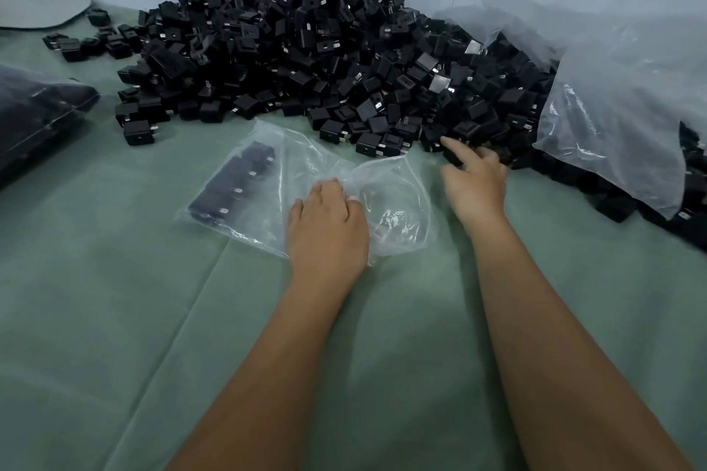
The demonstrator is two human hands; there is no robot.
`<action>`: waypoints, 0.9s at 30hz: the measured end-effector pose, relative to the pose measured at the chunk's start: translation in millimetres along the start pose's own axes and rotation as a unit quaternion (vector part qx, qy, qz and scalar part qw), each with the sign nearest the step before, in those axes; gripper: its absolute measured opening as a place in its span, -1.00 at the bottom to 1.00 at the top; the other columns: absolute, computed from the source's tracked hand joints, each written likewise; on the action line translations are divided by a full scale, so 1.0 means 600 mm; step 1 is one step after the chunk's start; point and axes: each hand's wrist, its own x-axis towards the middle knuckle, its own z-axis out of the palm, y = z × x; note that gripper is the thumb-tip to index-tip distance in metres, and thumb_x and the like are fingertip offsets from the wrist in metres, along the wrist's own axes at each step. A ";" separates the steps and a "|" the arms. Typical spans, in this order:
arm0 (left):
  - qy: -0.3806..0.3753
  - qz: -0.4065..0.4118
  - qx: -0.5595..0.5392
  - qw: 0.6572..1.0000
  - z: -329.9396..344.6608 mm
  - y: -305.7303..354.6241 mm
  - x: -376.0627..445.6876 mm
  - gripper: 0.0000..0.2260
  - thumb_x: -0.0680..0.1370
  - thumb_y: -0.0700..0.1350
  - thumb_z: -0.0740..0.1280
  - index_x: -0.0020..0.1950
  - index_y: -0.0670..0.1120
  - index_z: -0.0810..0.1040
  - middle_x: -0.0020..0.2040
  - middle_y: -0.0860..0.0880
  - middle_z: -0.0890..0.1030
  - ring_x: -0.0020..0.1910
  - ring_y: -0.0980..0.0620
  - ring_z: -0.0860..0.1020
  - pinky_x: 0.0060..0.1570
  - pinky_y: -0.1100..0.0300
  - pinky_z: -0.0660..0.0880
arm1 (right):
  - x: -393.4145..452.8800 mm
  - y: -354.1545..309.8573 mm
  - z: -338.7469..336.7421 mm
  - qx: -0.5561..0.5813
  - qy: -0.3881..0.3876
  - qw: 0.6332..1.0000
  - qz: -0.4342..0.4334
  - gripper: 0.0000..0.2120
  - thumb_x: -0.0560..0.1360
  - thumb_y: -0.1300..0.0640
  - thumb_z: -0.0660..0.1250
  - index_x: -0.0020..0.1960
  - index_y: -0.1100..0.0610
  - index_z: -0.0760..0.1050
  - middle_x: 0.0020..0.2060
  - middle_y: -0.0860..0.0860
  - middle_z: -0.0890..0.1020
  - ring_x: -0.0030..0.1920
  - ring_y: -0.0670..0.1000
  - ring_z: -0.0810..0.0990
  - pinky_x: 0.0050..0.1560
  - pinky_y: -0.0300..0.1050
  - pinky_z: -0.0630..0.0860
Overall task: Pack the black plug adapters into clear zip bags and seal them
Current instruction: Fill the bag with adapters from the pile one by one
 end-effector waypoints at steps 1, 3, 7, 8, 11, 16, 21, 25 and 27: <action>0.003 0.002 0.002 1.000 0.001 0.000 0.001 -0.75 0.65 -0.12 0.04 0.21 -0.16 0.43 0.24 -0.11 0.52 0.15 -0.13 0.39 0.34 -0.06 0.22 | 0.005 -0.001 0.002 -0.038 -0.015 0.999 0.003 -0.50 0.51 0.12 0.12 0.38 -0.27 0.35 0.43 0.00 0.30 0.42 0.05 0.20 0.39 -0.06 0.10; 0.009 0.006 0.005 1.000 0.003 0.000 0.003 -0.75 0.65 -0.12 0.05 0.21 -0.17 0.43 0.22 -0.10 0.53 0.15 -0.14 0.40 0.34 -0.05 0.22 | 0.011 -0.004 0.005 -0.041 0.003 0.999 -0.007 -0.54 0.52 0.09 0.13 0.38 -0.24 0.36 0.30 -0.02 0.47 0.34 0.04 0.34 0.39 0.03 0.17; 0.001 0.018 0.022 1.000 0.005 0.000 0.005 -0.72 0.65 -0.14 0.05 0.28 -0.19 0.41 0.31 -0.13 0.50 0.29 -0.13 0.39 0.39 -0.03 0.15 | -0.003 -0.004 -0.003 0.172 0.069 0.983 -0.010 -0.76 0.51 0.05 0.31 0.15 -0.16 0.54 -0.12 -0.14 0.58 -0.09 -0.11 0.55 0.01 -0.13 0.50; -0.004 0.020 0.024 0.999 0.005 0.000 0.005 -0.71 0.65 -0.15 0.04 0.30 -0.20 0.41 0.33 -0.13 0.48 0.32 -0.13 0.38 0.41 -0.04 0.13 | -0.009 -0.003 -0.005 0.203 0.072 0.976 -0.020 -0.79 0.50 0.06 0.34 0.10 -0.15 0.54 -0.13 -0.15 0.58 -0.13 -0.14 0.54 -0.06 -0.20 0.49; -0.012 0.026 0.020 0.999 0.004 0.000 0.004 -0.70 0.64 -0.16 0.05 0.30 -0.20 0.41 0.34 -0.13 0.48 0.37 -0.10 0.36 0.44 -0.04 0.09 | -0.027 -0.002 -0.012 0.270 0.079 0.958 -0.052 -0.74 0.45 0.16 0.39 0.03 -0.16 0.52 -0.17 -0.14 0.57 -0.24 -0.18 0.50 -0.16 -0.32 0.46; -0.012 0.028 0.020 0.999 0.002 0.002 0.003 -0.84 0.62 -0.16 0.06 0.06 -0.16 0.41 0.12 -0.14 0.54 0.20 -0.16 0.42 0.37 -0.08 0.18 | -0.071 -0.016 -0.019 0.335 0.067 0.939 -0.039 -0.56 0.38 0.31 0.34 0.13 -0.12 0.55 -0.13 -0.08 0.54 -0.32 -0.20 0.44 -0.27 -0.37 0.44; 0.025 0.041 -0.050 0.998 0.002 0.001 0.005 -0.85 0.60 -0.15 0.12 -0.16 -0.14 0.33 -0.14 -0.06 0.46 -0.06 -0.14 0.43 0.11 -0.09 0.34 | -0.133 -0.042 0.004 0.350 -0.002 0.931 -0.104 -0.63 0.34 0.23 0.50 0.03 -0.10 0.52 -0.17 0.08 0.65 -0.32 -0.12 0.50 -0.30 -0.30 0.46; 0.067 0.060 -0.148 0.985 -0.004 0.003 0.001 -0.87 0.57 -0.18 0.17 -0.14 -0.20 0.42 0.01 -0.11 0.57 0.12 -0.11 0.48 0.10 -0.08 0.40 | -0.146 -0.040 0.026 0.134 -0.040 0.978 -0.154 -0.68 0.30 0.00 0.56 -0.08 -0.15 0.45 -0.19 -0.17 0.58 -0.20 -0.21 0.51 -0.18 -0.32 0.46; 0.068 0.087 -0.178 0.978 -0.007 0.002 -0.005 -0.88 0.56 -0.19 0.19 -0.12 -0.20 0.45 0.11 -0.06 0.59 0.27 -0.09 0.45 0.20 -0.04 0.39 | -0.144 -0.035 0.030 0.013 -0.021 0.975 -0.220 -0.69 0.33 -0.05 0.54 -0.01 0.02 0.56 -0.01 -0.12 0.52 0.02 -0.12 0.43 0.05 -0.25 0.42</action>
